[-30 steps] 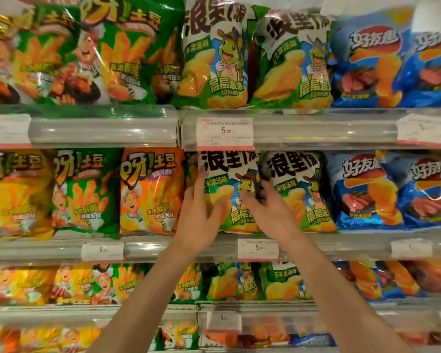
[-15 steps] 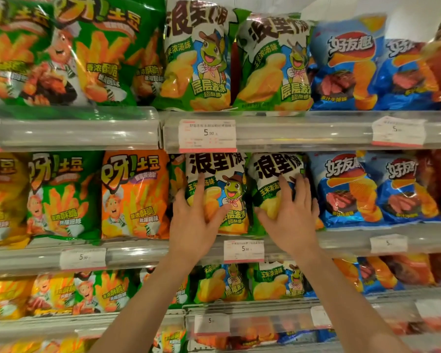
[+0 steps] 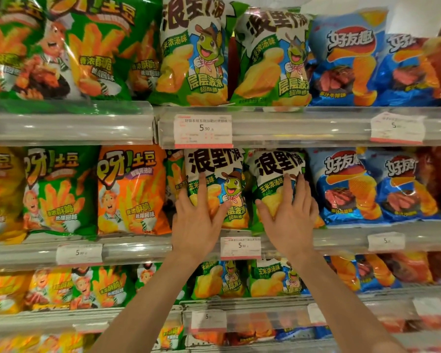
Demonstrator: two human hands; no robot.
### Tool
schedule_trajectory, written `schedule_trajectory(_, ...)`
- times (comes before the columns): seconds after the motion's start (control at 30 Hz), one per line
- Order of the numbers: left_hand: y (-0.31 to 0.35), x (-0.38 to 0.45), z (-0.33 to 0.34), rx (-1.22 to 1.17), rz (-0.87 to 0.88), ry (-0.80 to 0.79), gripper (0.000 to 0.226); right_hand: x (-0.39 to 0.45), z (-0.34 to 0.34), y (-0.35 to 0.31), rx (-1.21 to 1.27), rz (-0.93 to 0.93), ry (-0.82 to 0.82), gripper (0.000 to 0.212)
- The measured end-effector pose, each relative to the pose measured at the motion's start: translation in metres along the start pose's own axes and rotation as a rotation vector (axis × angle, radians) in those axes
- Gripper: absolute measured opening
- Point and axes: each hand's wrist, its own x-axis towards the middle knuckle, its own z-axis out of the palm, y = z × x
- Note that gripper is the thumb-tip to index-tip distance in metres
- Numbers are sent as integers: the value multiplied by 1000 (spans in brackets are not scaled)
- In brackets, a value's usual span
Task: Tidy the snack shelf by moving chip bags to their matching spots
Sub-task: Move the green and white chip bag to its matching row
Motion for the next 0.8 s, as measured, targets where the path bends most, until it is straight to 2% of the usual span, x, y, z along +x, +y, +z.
schedule_trajectory(0.4,3,0,3,27,-12,8,86,-1,5,1,-57,17,-31,86)
schedule_trajectory(0.6,3,-5,-6,-73,3,15,86,-3,-2,8,110,-12,-41,88)
schedule_trajectory(0.8,-9,-28,-13,-106,116,36,74,-32,-5,8,201,-22,-39,84)
